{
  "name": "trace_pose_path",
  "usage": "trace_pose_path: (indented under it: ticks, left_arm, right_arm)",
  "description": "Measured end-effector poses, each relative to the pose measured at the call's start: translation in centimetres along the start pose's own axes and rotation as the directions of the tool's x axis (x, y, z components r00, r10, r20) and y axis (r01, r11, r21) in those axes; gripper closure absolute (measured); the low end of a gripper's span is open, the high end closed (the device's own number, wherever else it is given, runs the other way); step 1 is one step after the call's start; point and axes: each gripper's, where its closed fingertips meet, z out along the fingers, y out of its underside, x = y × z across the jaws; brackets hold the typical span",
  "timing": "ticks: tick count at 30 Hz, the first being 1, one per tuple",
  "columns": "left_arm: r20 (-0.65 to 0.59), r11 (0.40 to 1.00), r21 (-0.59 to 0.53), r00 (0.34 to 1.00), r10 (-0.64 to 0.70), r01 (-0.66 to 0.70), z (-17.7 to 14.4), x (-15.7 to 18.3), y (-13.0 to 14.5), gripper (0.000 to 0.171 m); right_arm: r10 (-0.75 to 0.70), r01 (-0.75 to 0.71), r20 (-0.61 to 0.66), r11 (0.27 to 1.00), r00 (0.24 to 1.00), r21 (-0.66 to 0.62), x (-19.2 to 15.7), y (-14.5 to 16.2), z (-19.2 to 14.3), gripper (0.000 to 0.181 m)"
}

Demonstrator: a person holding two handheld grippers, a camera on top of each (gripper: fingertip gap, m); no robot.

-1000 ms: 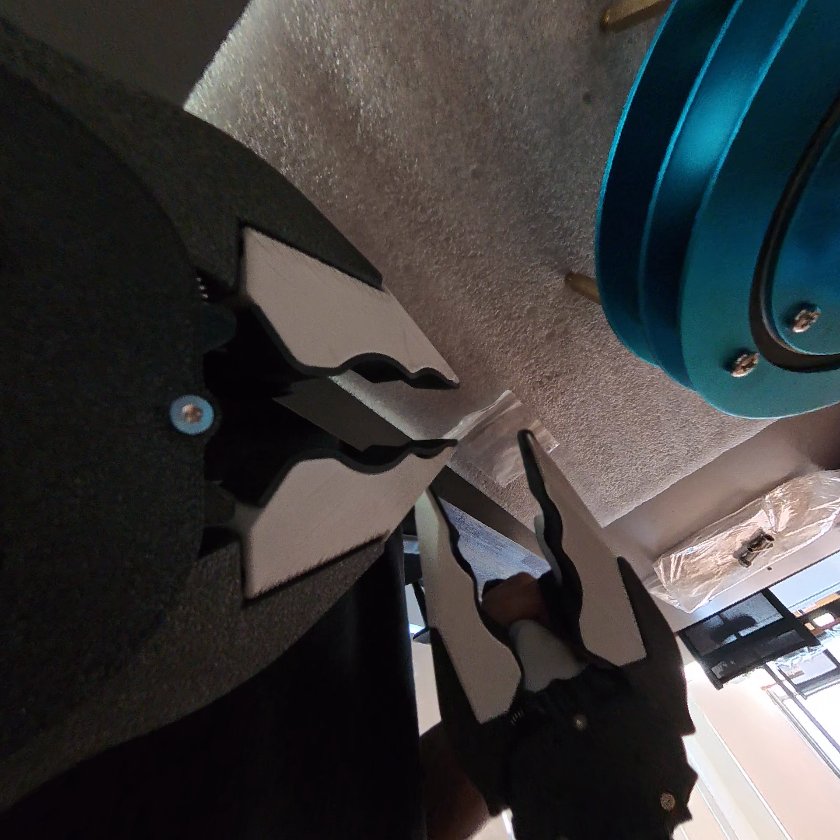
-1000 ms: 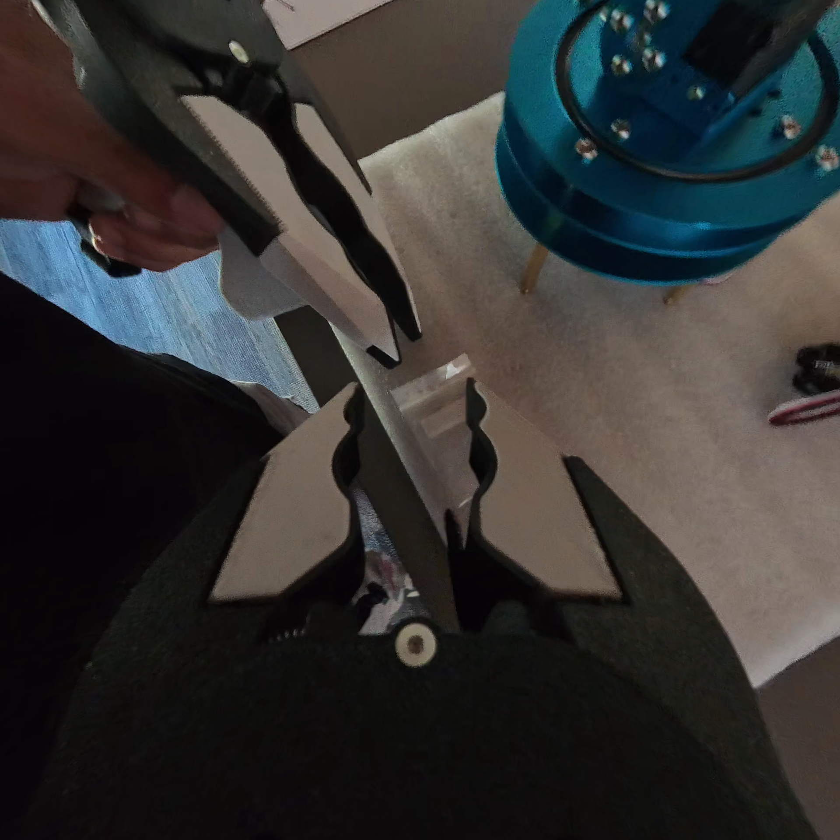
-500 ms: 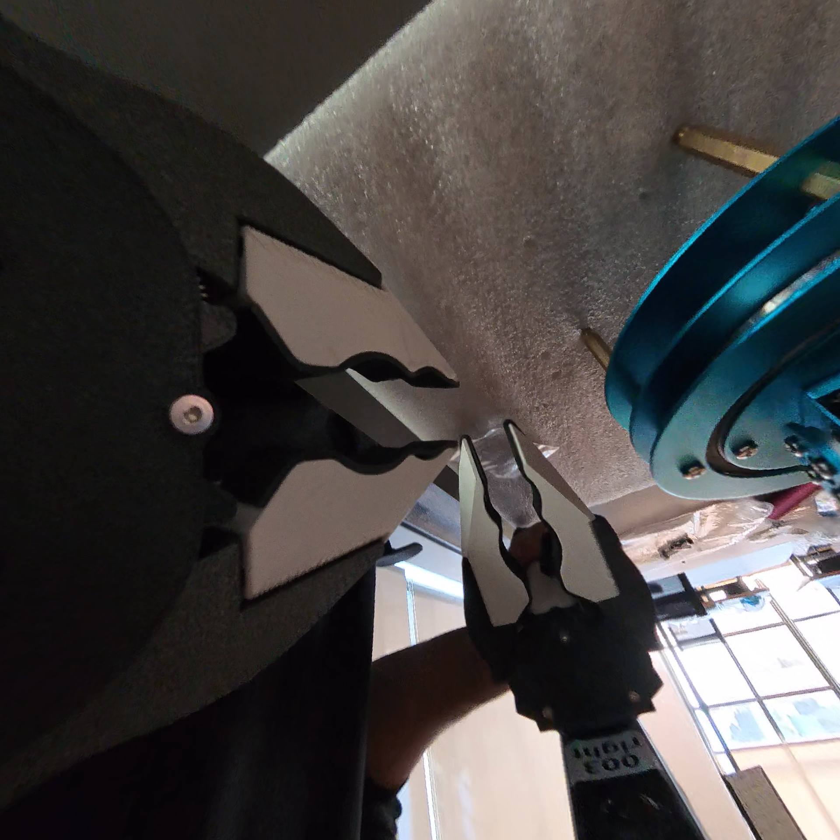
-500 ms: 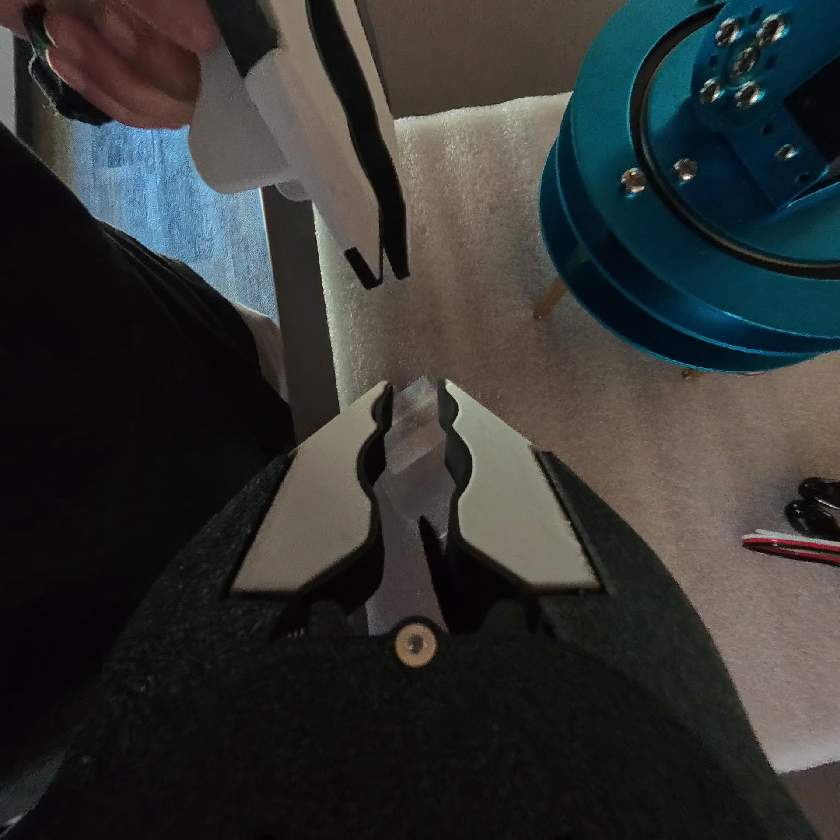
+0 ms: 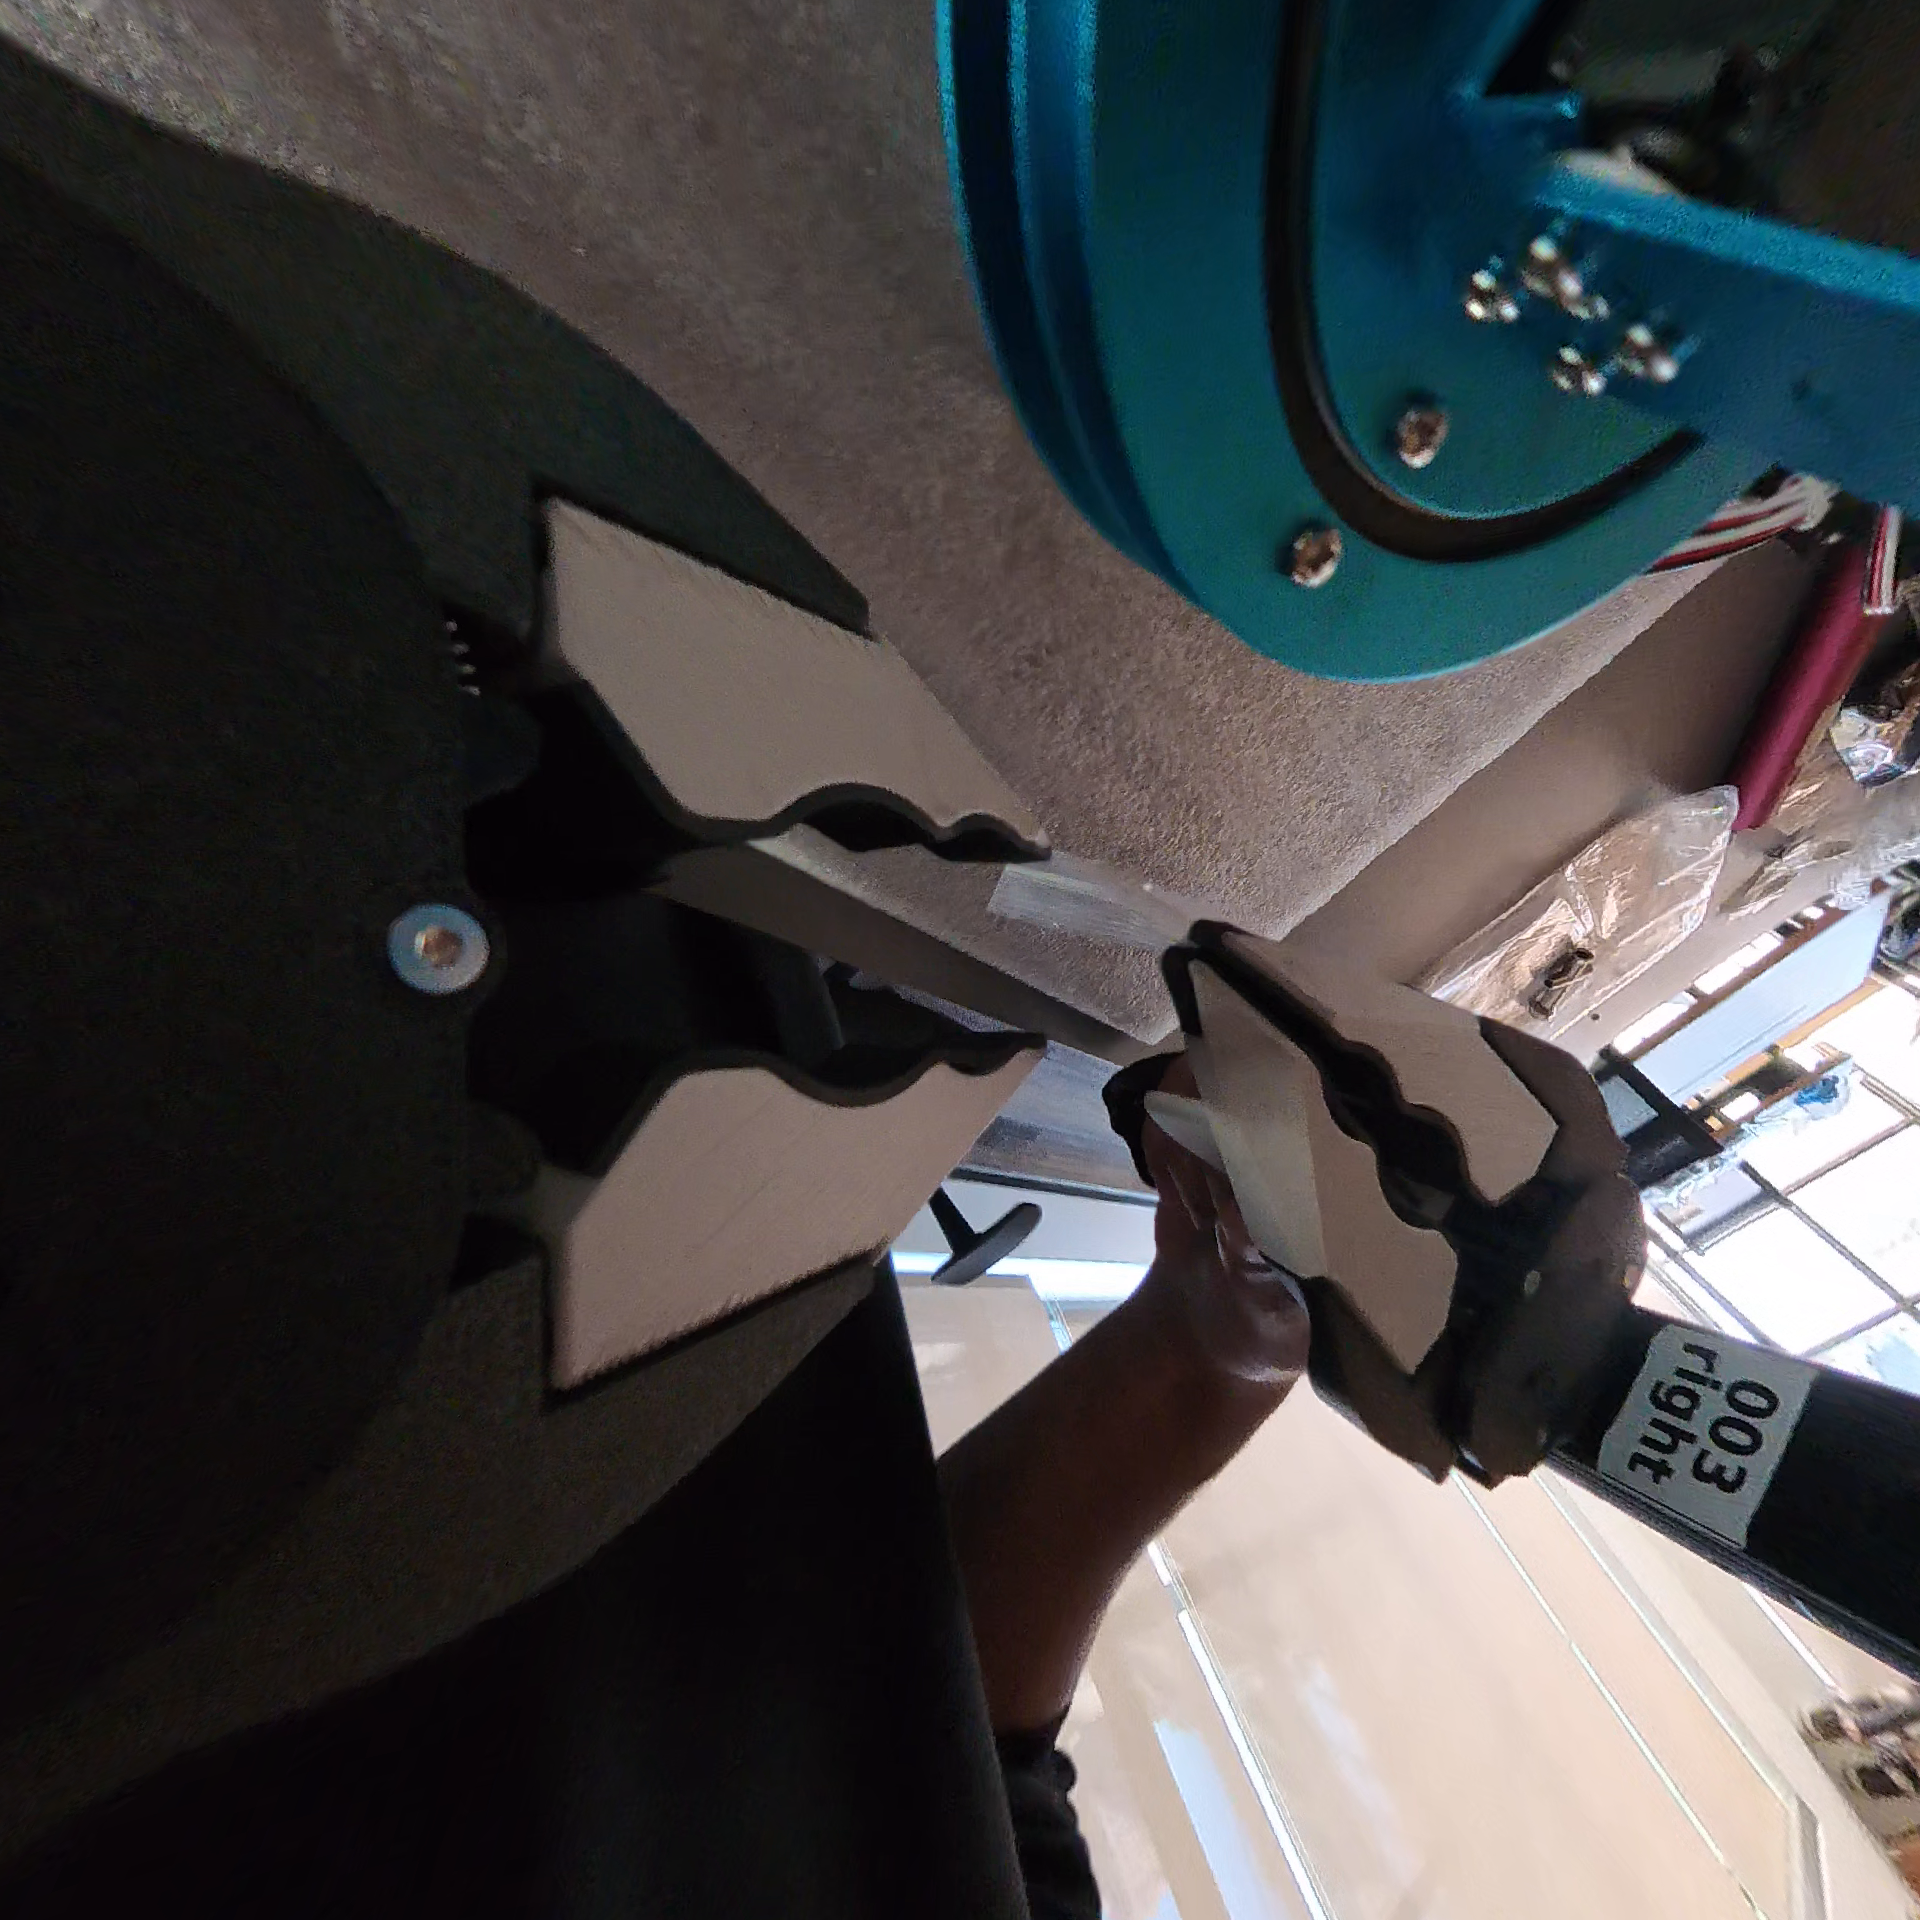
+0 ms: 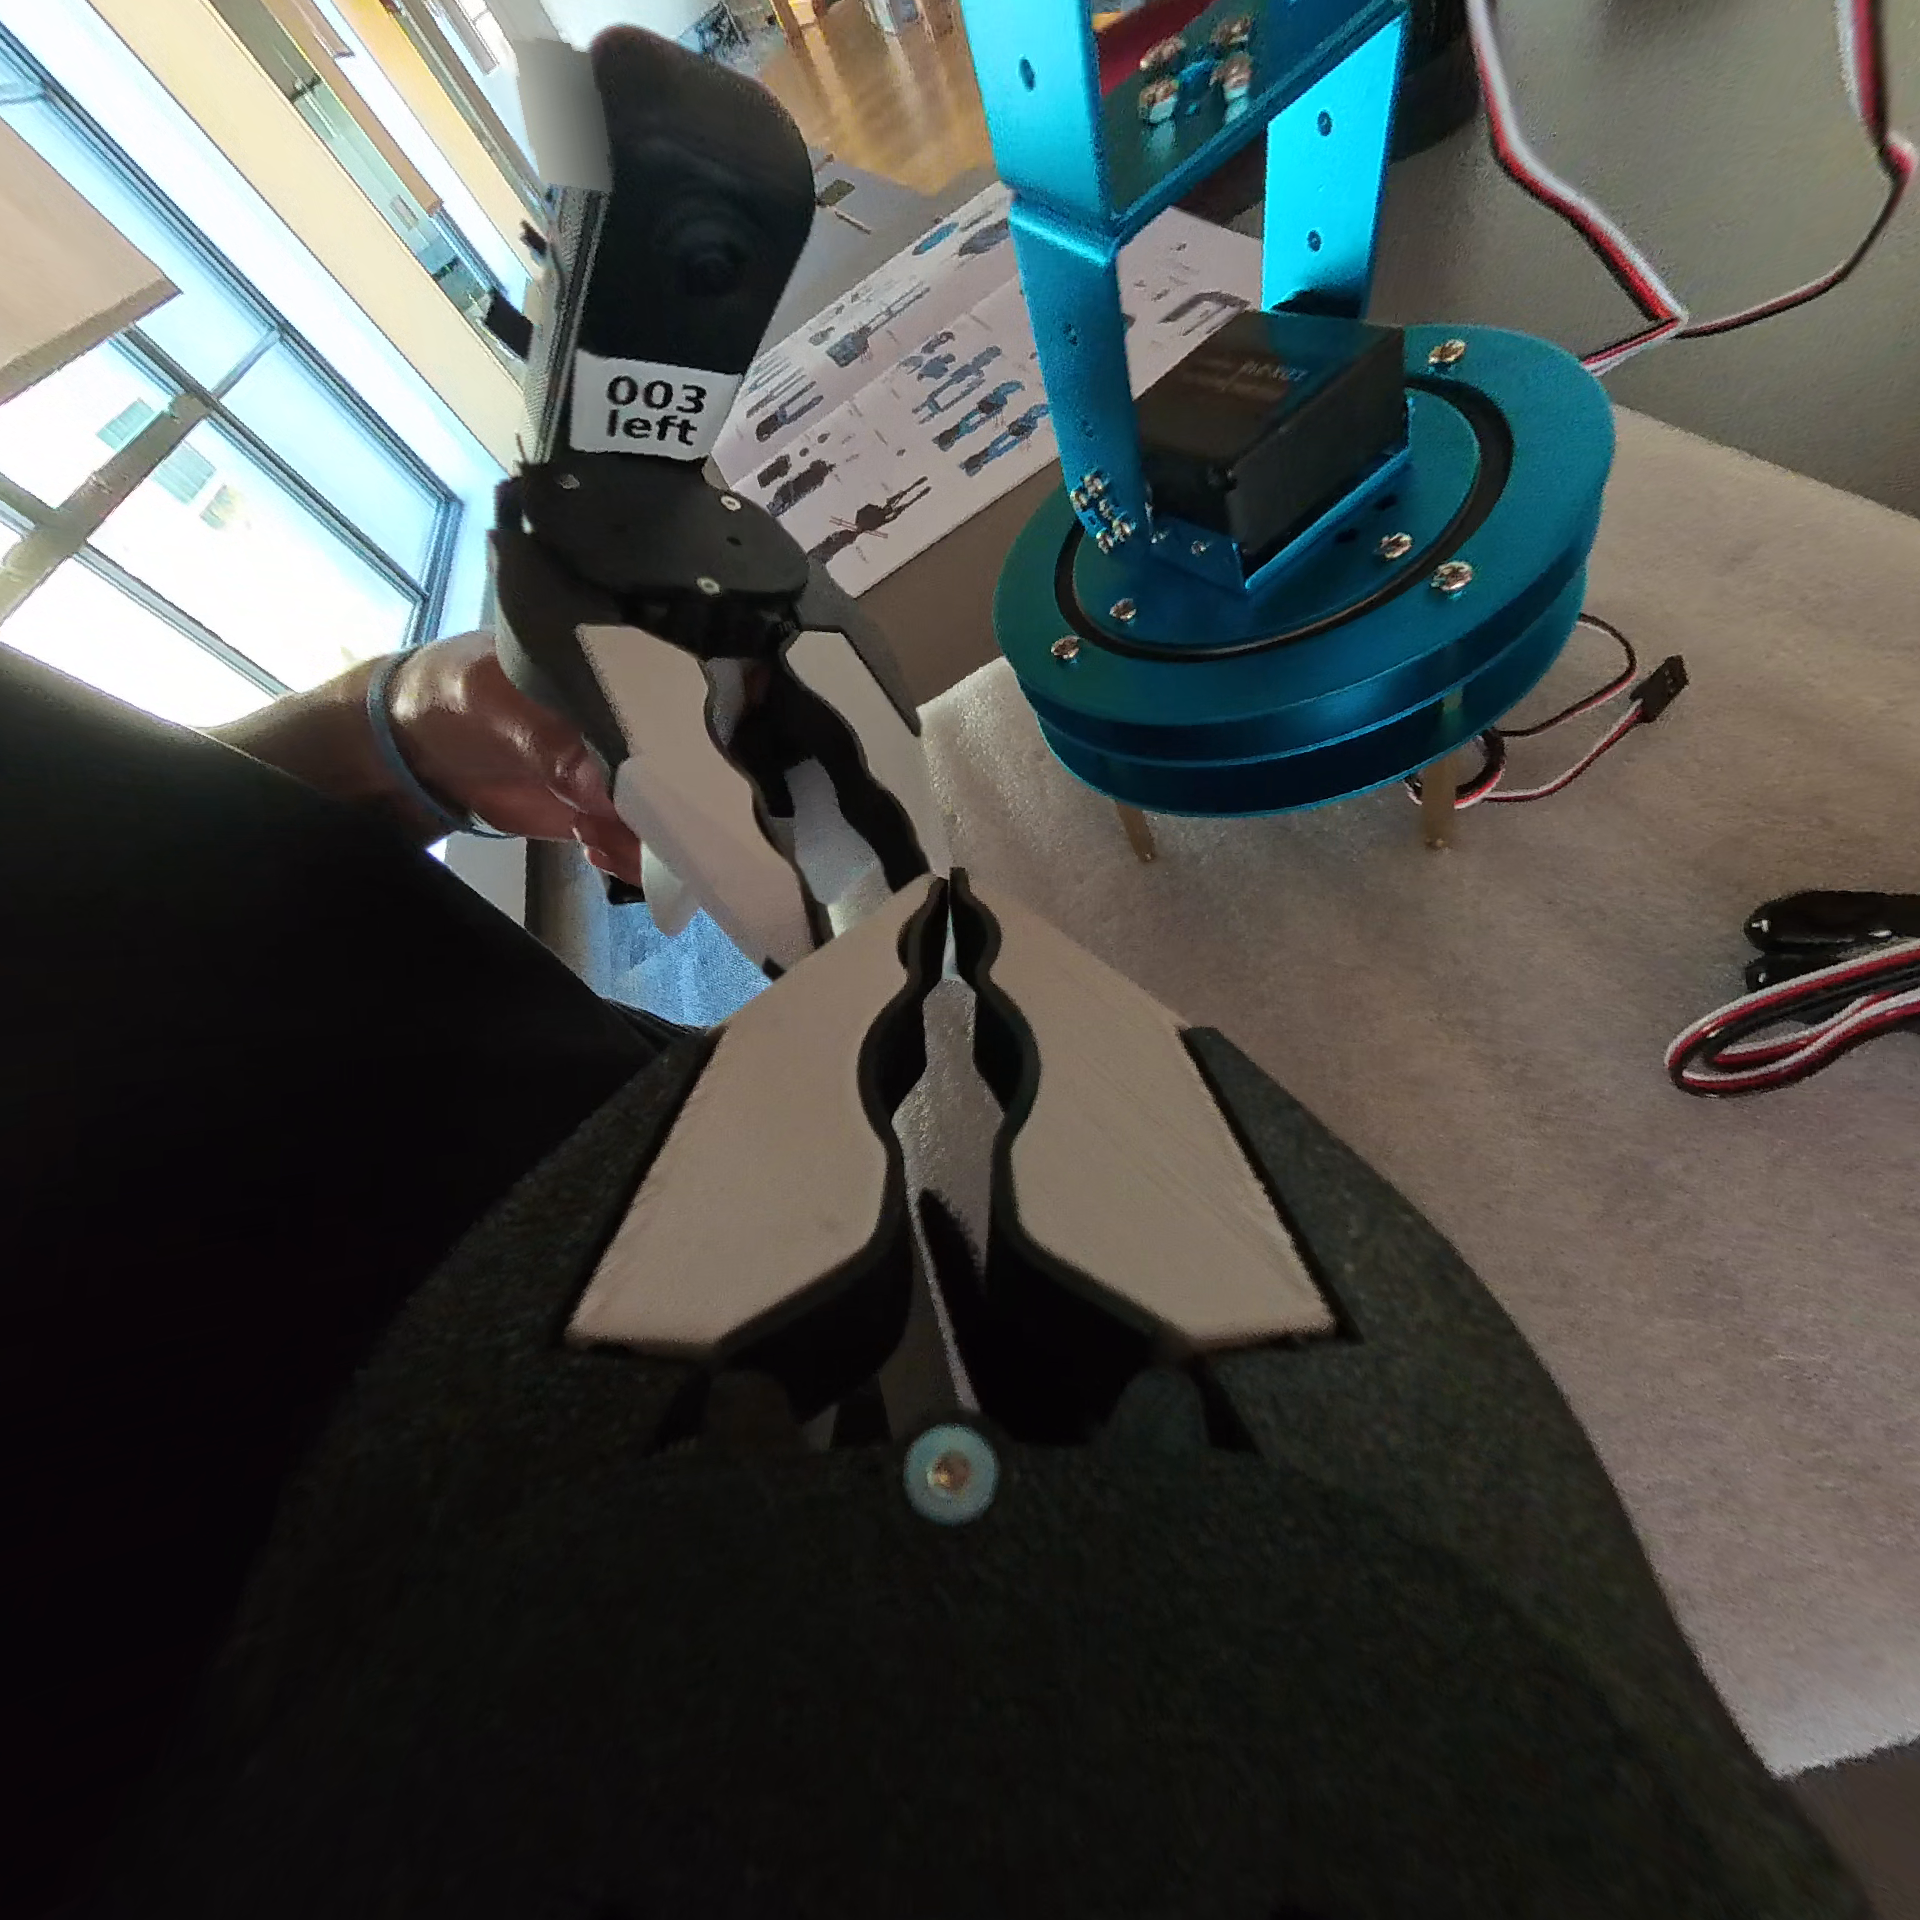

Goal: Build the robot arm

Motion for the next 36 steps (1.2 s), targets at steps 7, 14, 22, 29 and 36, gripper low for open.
trace_pose_path:
  ticks: [7,14,22,29,36]
  left_arm:
    - [0.111,0.983,-0.052,0.977,0.180,-0.175,1.4,-0.4,-0.5,0.166]
    - [0.078,0.991,0.025,0.988,0.131,-0.134,1.2,0.4,-1.9,0.171]
    - [0.059,0.992,0.052,0.992,0.110,-0.113,0.6,0.9,-2.9,0.171]
    - [0.140,0.965,-0.035,0.955,0.261,-0.259,0.4,0.9,-2.8,0.171]
    - [0.214,0.916,-0.124,0.891,0.401,-0.382,0.9,1.5,-2.5,0.171]
  right_arm:
    - [0.090,-0.090,0.000,0.993,0.996,0.075,0.5,-1.1,-0.6,0.181]
    - [0.130,-0.115,-0.063,0.974,0.990,0.197,0.9,-3.1,-2.9,0.165]
    - [0.119,-0.118,-0.010,0.991,0.993,0.054,-2.1,-1.2,-1.3,0.158]
    - [0.248,-0.261,0.097,0.953,0.964,0.152,-1.7,-2.4,-1.2,0.163]
    - [0.256,-0.267,0.096,0.953,0.962,0.142,-1.4,-2.1,-0.6,0.178]
